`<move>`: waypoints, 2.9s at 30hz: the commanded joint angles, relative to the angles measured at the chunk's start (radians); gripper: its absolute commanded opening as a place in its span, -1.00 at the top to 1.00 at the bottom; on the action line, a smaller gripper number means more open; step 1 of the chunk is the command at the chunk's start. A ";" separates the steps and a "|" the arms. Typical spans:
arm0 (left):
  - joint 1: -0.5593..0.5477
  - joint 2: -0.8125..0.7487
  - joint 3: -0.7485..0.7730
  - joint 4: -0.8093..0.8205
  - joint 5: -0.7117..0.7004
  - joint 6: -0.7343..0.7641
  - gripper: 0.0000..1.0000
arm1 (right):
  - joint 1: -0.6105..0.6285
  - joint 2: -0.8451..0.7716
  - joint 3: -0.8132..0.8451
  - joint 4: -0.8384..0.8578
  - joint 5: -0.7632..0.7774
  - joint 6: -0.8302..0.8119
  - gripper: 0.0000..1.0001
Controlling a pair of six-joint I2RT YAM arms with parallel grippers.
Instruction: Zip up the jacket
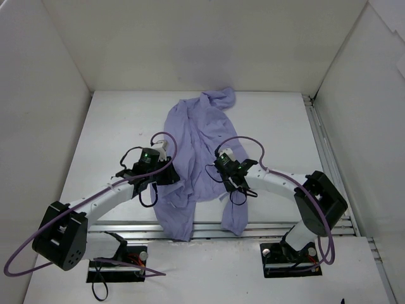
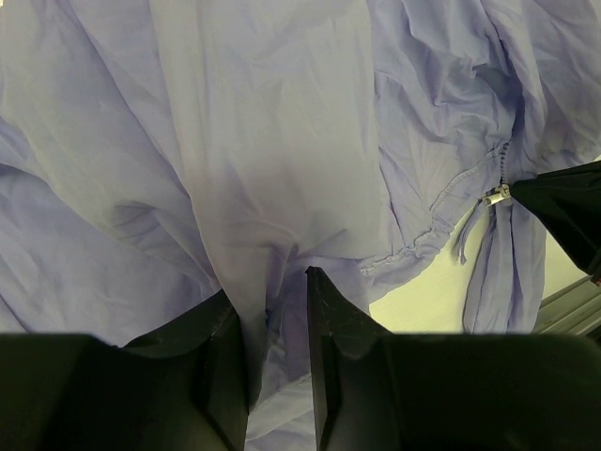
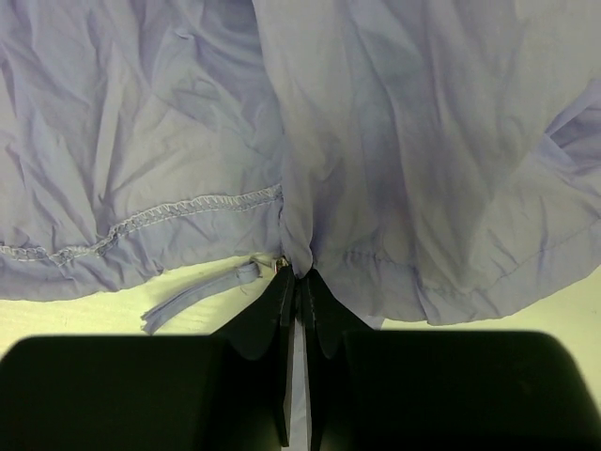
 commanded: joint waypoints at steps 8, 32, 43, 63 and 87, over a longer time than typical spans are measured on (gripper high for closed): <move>-0.003 -0.027 0.025 0.024 -0.006 -0.006 0.49 | 0.007 -0.131 0.086 0.005 -0.006 -0.013 1.00; -0.256 -0.069 0.303 -0.390 -0.370 -0.060 -0.22 | -0.052 -0.264 0.078 0.093 -0.143 -0.019 1.00; -0.362 0.218 0.402 -0.444 -0.453 -0.120 0.15 | -0.092 -0.320 0.015 0.122 -0.169 -0.011 1.00; -0.362 0.430 0.468 -0.442 -0.408 -0.150 0.14 | -0.114 -0.330 -0.061 0.191 -0.201 -0.007 1.00; -0.324 0.332 0.415 -0.411 -0.399 -0.150 1.00 | -0.128 -0.329 -0.063 0.205 -0.239 -0.001 1.00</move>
